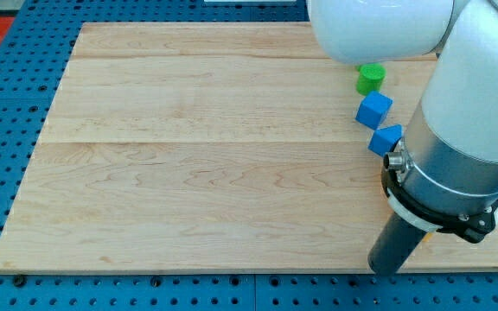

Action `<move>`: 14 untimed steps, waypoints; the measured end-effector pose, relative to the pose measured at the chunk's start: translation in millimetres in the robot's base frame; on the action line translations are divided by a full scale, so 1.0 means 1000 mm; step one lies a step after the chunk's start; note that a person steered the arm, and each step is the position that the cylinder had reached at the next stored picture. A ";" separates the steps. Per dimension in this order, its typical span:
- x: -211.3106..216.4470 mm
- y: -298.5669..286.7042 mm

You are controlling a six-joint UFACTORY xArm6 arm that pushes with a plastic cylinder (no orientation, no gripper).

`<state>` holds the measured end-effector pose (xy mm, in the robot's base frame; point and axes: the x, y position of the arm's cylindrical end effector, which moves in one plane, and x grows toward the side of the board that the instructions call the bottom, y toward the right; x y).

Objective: Move the red circle to the left

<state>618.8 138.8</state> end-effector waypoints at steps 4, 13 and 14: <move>-0.001 0.037; -0.117 -0.013; -0.121 -0.043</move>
<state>497.4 96.0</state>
